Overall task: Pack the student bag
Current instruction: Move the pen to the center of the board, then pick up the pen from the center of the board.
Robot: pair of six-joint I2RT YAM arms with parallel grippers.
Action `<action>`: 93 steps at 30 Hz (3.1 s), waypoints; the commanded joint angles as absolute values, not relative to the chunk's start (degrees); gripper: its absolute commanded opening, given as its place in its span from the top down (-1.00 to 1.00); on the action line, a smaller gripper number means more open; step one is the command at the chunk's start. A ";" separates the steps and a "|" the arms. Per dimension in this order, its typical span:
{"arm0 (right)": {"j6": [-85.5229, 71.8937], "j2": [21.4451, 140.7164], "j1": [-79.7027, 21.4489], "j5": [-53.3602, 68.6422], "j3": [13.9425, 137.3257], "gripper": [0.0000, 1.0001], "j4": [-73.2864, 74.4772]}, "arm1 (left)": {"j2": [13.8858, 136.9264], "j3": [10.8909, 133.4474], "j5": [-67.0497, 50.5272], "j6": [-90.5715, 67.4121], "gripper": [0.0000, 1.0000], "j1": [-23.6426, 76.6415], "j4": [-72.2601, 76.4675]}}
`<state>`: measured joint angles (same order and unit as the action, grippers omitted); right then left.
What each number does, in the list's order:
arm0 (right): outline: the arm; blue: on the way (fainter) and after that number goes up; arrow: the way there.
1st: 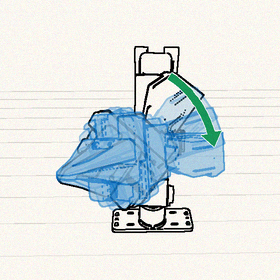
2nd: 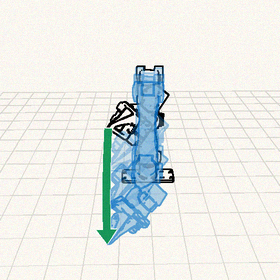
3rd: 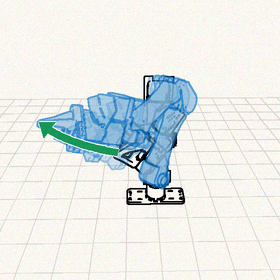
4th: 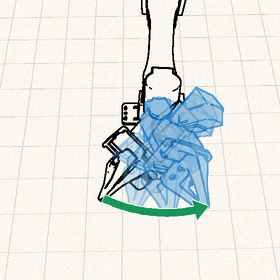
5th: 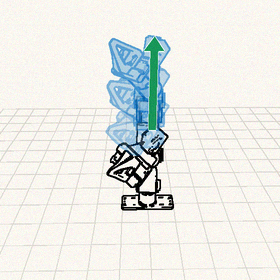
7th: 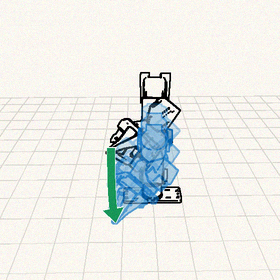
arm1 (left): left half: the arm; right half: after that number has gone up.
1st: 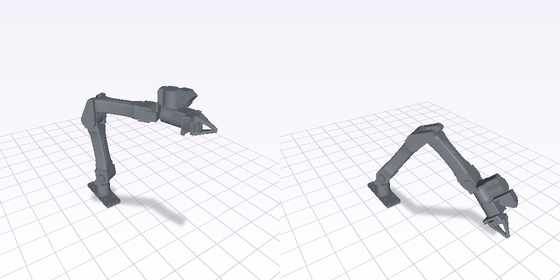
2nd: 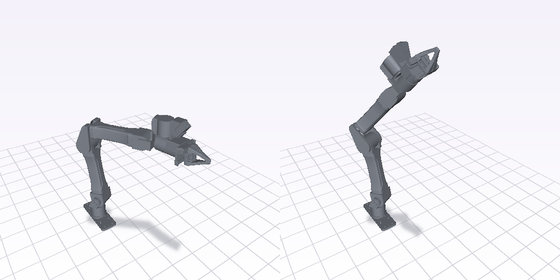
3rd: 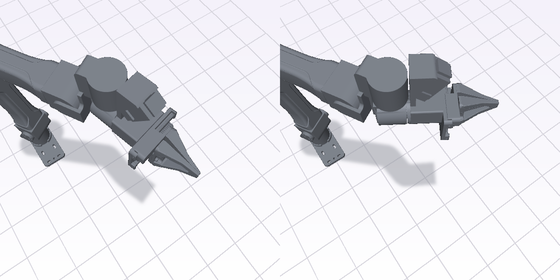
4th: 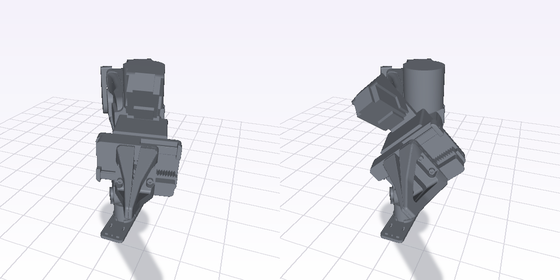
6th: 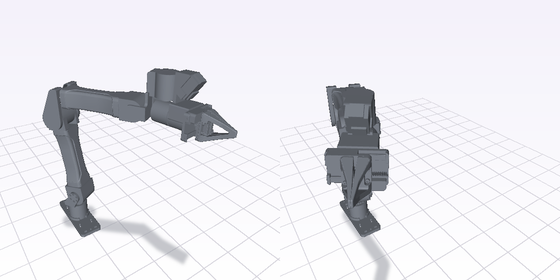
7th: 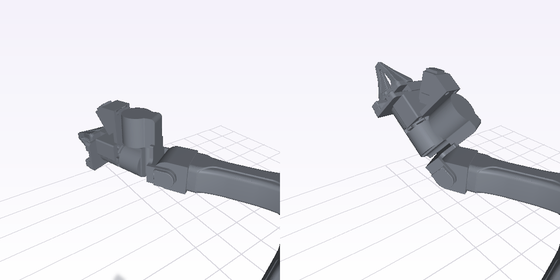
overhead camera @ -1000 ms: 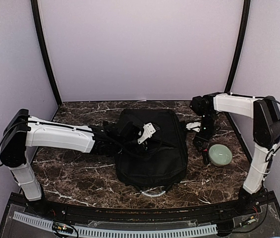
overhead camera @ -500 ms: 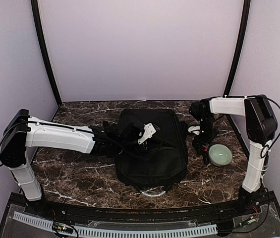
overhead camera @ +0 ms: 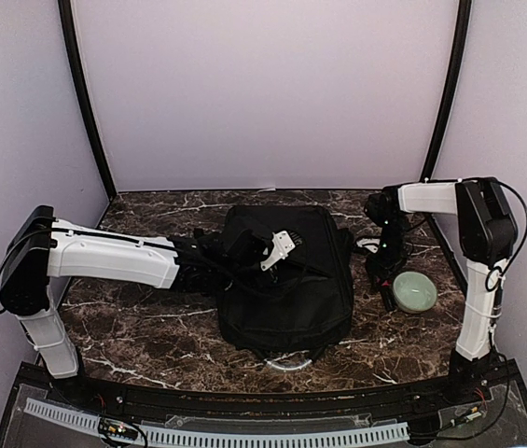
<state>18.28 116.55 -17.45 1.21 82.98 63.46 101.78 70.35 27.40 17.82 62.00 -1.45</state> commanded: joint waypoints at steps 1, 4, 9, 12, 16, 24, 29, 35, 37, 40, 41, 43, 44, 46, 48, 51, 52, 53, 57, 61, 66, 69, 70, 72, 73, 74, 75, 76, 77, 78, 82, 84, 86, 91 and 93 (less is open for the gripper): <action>18.63 118.83 -17.95 6.38 84.28 -0.05 64.02 | 98.54 72.03 27.86 18.12 1.00 62.84 -0.98; 18.59 119.28 -19.06 7.29 84.93 0.06 64.10 | 98.14 71.59 28.83 18.91 1.00 62.84 -0.35; 18.46 119.44 -21.37 7.36 85.21 0.19 63.85 | 98.00 70.56 30.96 20.30 1.00 62.84 1.21; 18.45 119.41 -22.28 7.46 85.17 0.25 63.77 | 98.43 70.53 33.98 20.93 1.00 62.84 1.94; 18.65 118.39 -23.16 9.02 85.42 0.33 63.74 | 98.65 69.49 37.94 22.08 1.00 62.62 4.15; 19.72 117.09 -27.65 11.81 86.29 0.45 63.64 | 100.15 71.30 41.00 16.79 1.00 58.64 1.38; 20.03 116.57 -32.77 12.50 87.97 0.48 63.75 | 100.66 71.46 44.25 14.12 1.00 55.76 0.53; 19.85 116.77 -35.77 10.80 88.96 0.33 63.39 | 101.63 71.87 38.67 12.84 1.00 54.71 -1.07; 19.47 115.22 -35.77 9.10 88.50 0.09 63.28 | 102.50 72.35 36.91 12.41 1.00 55.23 -2.23; 20.00 110.82 -35.82 7.77 87.33 -0.98 62.94 | 103.63 72.68 37.57 12.93 1.00 56.78 -2.29; 20.35 108.91 -35.82 7.29 86.52 -0.99 62.39 | 103.72 72.55 37.73 13.14 1.00 57.30 -2.04; 20.82 105.05 -35.77 6.35 84.11 -1.00 60.67 | 103.67 72.35 38.01 13.27 1.00 58.28 -1.74; 21.10 103.19 -35.77 5.53 82.54 -1.00 59.57 | 103.62 72.34 38.00 13.21 1.00 58.61 -1.69; 22.89 99.40 -35.76 4.67 79.12 -1.00 58.09 | 103.59 72.33 37.73 13.10 1.00 58.95 -1.76; 25.21 96.40 -35.77 4.49 75.42 -1.00 56.40 | 103.75 72.36 37.53 13.09 1.00 59.13 -1.76; 27.70 95.00 -35.93 6.11 71.81 -1.00 56.82 | 104.02 72.59 37.39 12.83 1.00 59.24 -2.05; 27.99 94.52 -35.87 6.53 70.49 -0.99 56.11 | 104.08 72.64 37.24 12.67 1.00 59.24 -2.15; 28.38 93.77 -35.93 7.17 68.83 -0.96 54.74 | 104.06 72.72 37.12 12.51 1.00 59.28 -2.31; 27.53 89.84 -36.12 7.13 61.49 -0.60 46.97 | 104.15 72.75 37.29 12.46 1.00 59.41 -2.37; 25.25 89.23 -36.40 1.45 58.00 -0.23 40.80 | 104.24 72.77 37.18 12.44 1.00 59.41 -2.37; 24.50 91.58 -36.61 -0.13 55.90 -0.03 38.53 | 104.72 73.01 36.44 12.04 1.00 59.49 -2.88; 24.07 93.17 -36.63 0.49 55.35 0.01 38.01 | 104.77 73.03 36.56 12.04 1.00 59.43 -2.90; 24.04 93.26 -36.57 0.67 55.38 0.01 38.03 | 104.81 73.04 36.67 12.11 1.00 59.46 -2.86; 24.04 93.39 -36.58 0.85 55.37 0.01 38.07 | 104.85 73.04 36.79 12.21 1.00 59.46 -2.86; 24.01 93.52 -36.59 0.80 55.31 0.01 38.22 | 104.93 73.04 36.82 12.22 1.00 59.42 -2.87; 24.04 93.81 -36.62 1.04 55.22 0.01 38.34 | 104.94 73.04 36.77 12.17 1.00 59.44 -2.87; 24.20 94.24 -36.58 1.41 55.15 0.02 38.60 | 104.94 73.10 36.83 12.26 1.00 59.44 -2.90; 24.34 94.75 -36.63 1.96 55.06 0.03 38.95 | 104.94 73.12 36.91 12.30 1.00 59.44 -2.90; 24.34 95.23 -36.65 2.17 54.72 0.05 38.97 | 105.02 73.09 37.03 12.30 1.00 59.46 -2.86; 24.26 95.61 -36.58 2.34 54.48 0.07 38.90 | 105.03 73.08 37.07 12.30 1.00 59.43 -2.85; 23.90 96.79 -36.59 2.56 53.70 0.16 38.63 | 105.03 73.08 37.02 12.20 1.00 59.45 -2.90; 23.31 97.30 -36.50 2.19 53.77 0.23 38.32 | 105.03 73.19 37.05 12.22 1.00 59.50 -2.98; 23.05 97.76 -36.55 2.02 53.86 0.33 38.09 | 105.03 73.21 37.05 12.17 1.00 59.50 -2.94; 21.71 96.77 -36.56 0.44 54.88 0.52 38.82 | 105.16 73.28 37.11 12.05 1.00 59.41 -3.11; 21.49 94.66 -36.30 -1.00 55.21 0.57 39.32 | 105.12 73.38 37.00 11.70 1.00 59.50 -3.28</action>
<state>22.92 96.09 -36.10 1.87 54.81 37.78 105.36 71.22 37.15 12.84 59.22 -3.79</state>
